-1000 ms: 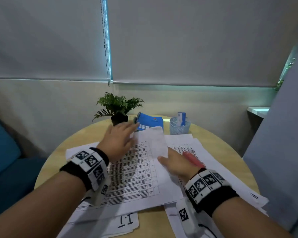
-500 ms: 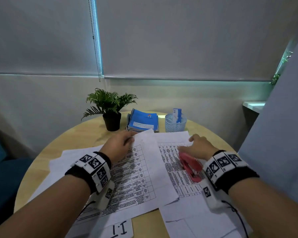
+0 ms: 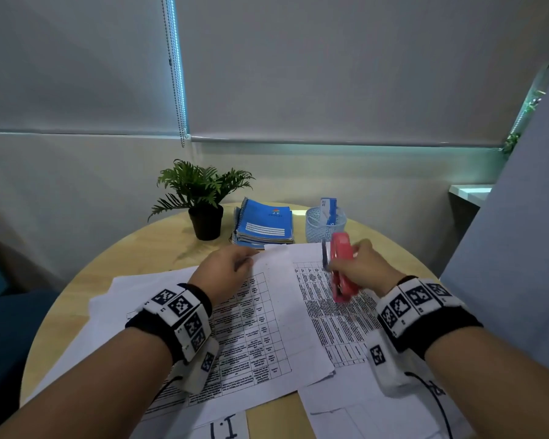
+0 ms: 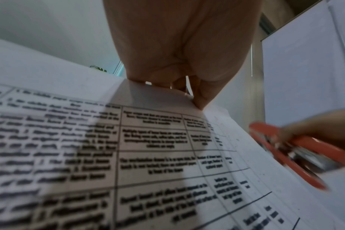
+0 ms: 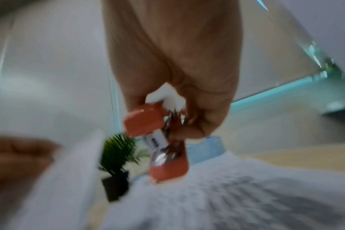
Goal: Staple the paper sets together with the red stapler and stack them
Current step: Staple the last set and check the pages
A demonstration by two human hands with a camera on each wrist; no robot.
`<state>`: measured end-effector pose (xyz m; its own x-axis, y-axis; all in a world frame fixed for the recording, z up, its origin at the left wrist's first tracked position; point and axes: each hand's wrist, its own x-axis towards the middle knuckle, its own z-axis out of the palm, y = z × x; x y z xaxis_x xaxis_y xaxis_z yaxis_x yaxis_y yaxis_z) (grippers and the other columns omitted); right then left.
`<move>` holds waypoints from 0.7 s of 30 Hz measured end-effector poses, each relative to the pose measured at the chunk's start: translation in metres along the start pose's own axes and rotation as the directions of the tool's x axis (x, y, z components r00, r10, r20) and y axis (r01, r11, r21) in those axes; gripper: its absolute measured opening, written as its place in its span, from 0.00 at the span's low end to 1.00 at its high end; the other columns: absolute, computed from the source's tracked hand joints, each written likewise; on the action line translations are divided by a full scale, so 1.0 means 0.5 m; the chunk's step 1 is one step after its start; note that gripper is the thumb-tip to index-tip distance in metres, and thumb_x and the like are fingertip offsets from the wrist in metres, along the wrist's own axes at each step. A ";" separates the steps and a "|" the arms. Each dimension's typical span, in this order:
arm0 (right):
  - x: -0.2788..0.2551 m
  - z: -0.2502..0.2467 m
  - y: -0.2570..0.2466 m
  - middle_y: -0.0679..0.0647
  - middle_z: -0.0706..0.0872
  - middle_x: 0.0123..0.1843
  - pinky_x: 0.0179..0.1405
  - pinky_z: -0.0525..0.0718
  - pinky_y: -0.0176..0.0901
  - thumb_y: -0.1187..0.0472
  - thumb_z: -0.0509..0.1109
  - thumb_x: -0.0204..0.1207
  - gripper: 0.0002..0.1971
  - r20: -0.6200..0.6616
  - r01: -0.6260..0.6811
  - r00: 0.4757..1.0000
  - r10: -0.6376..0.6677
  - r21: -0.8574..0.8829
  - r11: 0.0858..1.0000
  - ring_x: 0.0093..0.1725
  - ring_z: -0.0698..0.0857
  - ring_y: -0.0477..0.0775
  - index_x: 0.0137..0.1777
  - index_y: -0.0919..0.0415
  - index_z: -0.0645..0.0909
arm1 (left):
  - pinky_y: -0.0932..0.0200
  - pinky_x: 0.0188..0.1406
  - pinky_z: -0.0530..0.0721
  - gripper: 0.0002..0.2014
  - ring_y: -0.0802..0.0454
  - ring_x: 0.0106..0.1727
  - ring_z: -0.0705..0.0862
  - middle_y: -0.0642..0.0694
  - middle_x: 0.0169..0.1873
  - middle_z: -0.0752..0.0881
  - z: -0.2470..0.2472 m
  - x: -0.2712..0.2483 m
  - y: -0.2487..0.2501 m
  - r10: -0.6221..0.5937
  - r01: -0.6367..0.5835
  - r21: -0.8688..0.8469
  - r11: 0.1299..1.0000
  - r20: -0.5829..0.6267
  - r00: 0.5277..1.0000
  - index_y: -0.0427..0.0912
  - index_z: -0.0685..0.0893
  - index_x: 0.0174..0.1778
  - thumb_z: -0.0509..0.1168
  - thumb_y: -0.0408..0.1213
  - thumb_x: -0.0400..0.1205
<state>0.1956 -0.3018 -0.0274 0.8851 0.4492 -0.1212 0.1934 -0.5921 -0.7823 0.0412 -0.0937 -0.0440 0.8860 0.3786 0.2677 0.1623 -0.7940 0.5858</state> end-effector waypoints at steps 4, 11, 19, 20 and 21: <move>-0.004 0.024 -0.059 0.50 0.86 0.52 0.58 0.84 0.53 0.47 0.79 0.67 0.26 -0.345 0.258 0.929 -0.135 0.343 0.903 0.51 0.87 0.52 0.58 0.58 0.74 | 0.51 0.60 0.81 0.14 0.53 0.57 0.83 0.50 0.55 0.86 -0.001 -0.005 0.004 0.035 -0.035 -0.008 0.999 -0.013 0.999 0.50 0.84 0.62 0.59 0.37 0.84; -0.045 0.101 -0.094 0.48 0.87 0.43 0.51 0.85 0.41 0.47 0.77 0.71 0.21 -0.423 0.348 0.895 -0.141 0.468 0.812 0.42 0.88 0.45 0.56 0.55 0.73 | 0.53 0.59 0.81 0.14 0.52 0.56 0.83 0.49 0.55 0.86 -0.012 -0.012 0.020 0.050 -0.050 0.010 0.999 -0.063 0.997 0.48 0.85 0.61 0.59 0.36 0.83; -0.028 0.179 -0.095 0.52 0.89 0.46 0.56 0.84 0.52 0.31 0.68 0.69 0.29 -0.359 0.200 0.933 0.022 0.567 0.799 0.47 0.88 0.53 0.55 0.57 0.82 | 0.49 0.60 0.81 0.13 0.52 0.57 0.83 0.49 0.55 0.86 -0.012 -0.023 0.039 0.060 -0.063 -0.049 0.997 -0.069 0.996 0.47 0.85 0.60 0.60 0.36 0.83; -0.028 0.183 -0.097 0.52 0.89 0.46 0.55 0.84 0.50 0.31 0.67 0.70 0.29 -0.365 0.195 0.930 0.032 0.567 0.800 0.47 0.87 0.53 0.54 0.57 0.82 | 0.50 0.60 0.81 0.13 0.52 0.57 0.83 0.49 0.56 0.86 -0.013 -0.025 0.044 0.069 -0.073 -0.050 0.996 -0.072 0.995 0.47 0.85 0.60 0.60 0.36 0.83; -0.028 0.185 -0.100 0.52 0.88 0.45 0.53 0.84 0.48 0.32 0.65 0.72 0.28 -0.375 0.196 0.926 0.038 0.566 0.801 0.47 0.87 0.53 0.53 0.58 0.82 | 0.51 0.61 0.80 0.13 0.52 0.58 0.82 0.49 0.57 0.86 -0.014 -0.027 0.048 0.077 -0.080 -0.046 0.996 -0.072 0.994 0.46 0.85 0.61 0.60 0.36 0.83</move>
<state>0.1342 -0.2166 -0.0430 0.9860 0.1423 0.0870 0.0890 -0.0079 -0.9960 0.0299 -0.1144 -0.0281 0.8620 0.3502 0.3664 0.0706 -0.7988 0.5975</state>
